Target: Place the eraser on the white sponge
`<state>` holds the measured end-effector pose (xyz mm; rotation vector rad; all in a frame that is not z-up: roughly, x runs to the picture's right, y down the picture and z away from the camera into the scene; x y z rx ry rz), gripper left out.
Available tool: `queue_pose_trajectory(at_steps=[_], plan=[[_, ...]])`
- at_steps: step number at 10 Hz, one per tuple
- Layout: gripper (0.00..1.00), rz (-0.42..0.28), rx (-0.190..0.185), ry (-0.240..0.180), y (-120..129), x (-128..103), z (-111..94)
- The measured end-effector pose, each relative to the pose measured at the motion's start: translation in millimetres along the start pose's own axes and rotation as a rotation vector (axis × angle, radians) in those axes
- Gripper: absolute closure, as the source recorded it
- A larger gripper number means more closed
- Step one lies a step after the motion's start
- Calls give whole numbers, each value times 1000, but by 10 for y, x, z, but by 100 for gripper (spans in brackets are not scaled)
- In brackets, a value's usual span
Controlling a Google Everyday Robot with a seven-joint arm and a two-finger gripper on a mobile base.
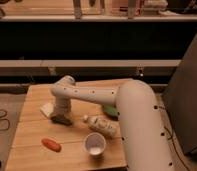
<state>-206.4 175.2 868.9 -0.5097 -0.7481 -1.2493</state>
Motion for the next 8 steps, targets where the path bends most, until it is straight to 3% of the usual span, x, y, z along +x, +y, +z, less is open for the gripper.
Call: queue_pose_trajectory(at_steps=[8], plan=[[97, 2, -1, -2, 12, 0, 4]])
